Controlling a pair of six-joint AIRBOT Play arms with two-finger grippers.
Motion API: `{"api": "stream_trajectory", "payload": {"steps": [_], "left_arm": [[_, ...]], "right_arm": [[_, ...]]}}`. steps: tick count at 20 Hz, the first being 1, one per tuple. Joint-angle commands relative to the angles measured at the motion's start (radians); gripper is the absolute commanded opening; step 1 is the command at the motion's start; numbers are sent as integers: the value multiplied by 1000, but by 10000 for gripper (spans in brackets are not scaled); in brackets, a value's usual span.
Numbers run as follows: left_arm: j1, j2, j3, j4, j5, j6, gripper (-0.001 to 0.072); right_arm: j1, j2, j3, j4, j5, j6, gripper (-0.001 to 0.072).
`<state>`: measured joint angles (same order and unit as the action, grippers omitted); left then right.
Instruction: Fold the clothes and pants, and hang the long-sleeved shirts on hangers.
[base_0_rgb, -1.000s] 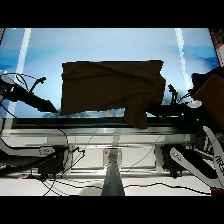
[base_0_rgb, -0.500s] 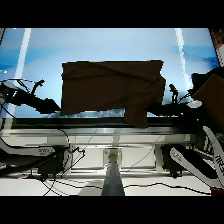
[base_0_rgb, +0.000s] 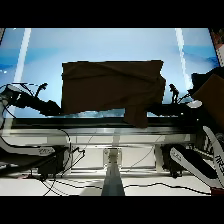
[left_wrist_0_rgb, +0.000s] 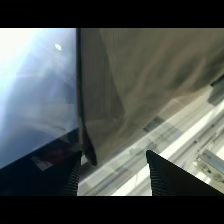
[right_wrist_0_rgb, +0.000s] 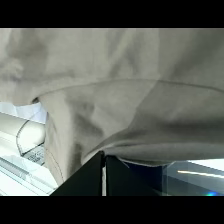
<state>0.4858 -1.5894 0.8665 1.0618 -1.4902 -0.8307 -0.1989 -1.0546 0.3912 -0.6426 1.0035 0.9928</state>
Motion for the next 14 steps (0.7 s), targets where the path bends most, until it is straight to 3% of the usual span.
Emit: {"api": "stream_trajectory", "payload": {"steps": [1, 2, 3, 4, 6, 8, 11, 14], "left_arm": [[0, -5, -21, -24, 14, 0, 474], [0, -5, -21, -28, 16, 1, 352], [0, -5, -21, -27, 31, 1, 156], [0, -5, -21, -27, 44, 0, 110], [0, -5, -21, -31, 59, 0, 110], [0, -5, -21, -48, 59, 5, 15], [0, -3, -16, -120, 57, 9, 12], [0, 7, 35, -262, -13, 124, 12]], "right_arm": [[0, 0, 0, 1, 0, 0, 14], [0, 0, 0, 1, -1, 0, 14], [0, 0, 0, 0, -2, 0, 14], [0, 0, 0, 0, -2, 0, 14], [0, 0, 0, 0, -2, 0, 14], [0, 0, 0, 0, -2, 0, 14], [0, 0, 0, 2, -2, -38, 14], [0, 1, 50, 2, 37, -50, 13]]}}
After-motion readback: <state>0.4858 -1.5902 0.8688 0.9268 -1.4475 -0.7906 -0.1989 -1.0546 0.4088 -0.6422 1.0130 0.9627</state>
